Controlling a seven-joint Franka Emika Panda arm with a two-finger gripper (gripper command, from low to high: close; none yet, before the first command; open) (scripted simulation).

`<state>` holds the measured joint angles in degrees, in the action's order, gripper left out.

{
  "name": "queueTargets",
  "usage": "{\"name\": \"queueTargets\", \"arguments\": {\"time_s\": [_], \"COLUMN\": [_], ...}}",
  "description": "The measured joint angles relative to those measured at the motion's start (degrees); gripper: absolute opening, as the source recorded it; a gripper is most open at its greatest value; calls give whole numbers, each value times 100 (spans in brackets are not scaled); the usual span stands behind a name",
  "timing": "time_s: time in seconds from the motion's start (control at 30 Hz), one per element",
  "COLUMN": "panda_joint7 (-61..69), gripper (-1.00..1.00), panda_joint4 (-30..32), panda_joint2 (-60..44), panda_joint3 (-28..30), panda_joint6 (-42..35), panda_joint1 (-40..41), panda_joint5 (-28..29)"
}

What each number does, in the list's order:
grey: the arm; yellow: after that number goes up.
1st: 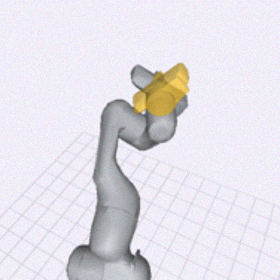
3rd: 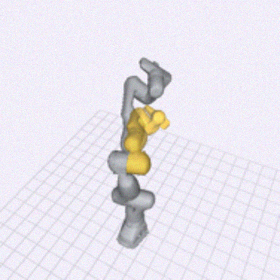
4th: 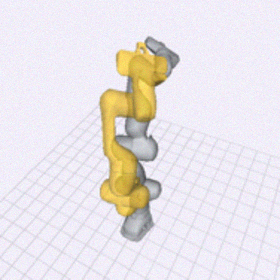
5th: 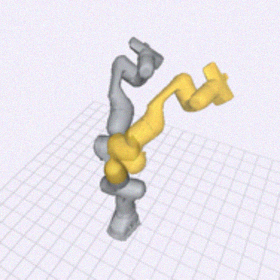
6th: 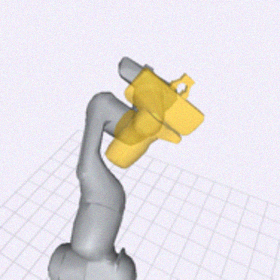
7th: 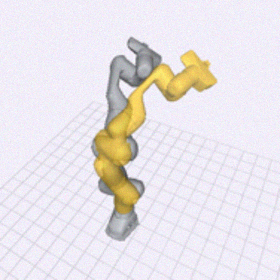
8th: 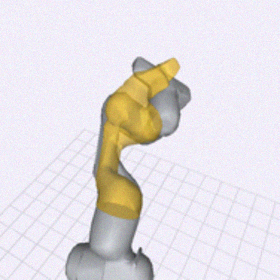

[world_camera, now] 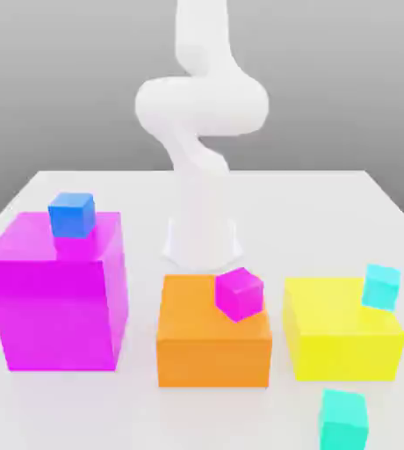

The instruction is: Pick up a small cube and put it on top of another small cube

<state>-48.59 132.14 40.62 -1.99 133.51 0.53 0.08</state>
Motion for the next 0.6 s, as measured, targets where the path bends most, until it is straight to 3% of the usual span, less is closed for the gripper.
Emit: {"name": "queueTargets", "arguments": {"time_s": [0.6], "panda_joint7": [-2423], "gripper": [0], "panda_joint4": [255], "panda_joint2": [-3772], "panda_joint3": [-1298], "panda_joint6": [1241], "panda_joint1": [21], "panda_joint5": [667]}}
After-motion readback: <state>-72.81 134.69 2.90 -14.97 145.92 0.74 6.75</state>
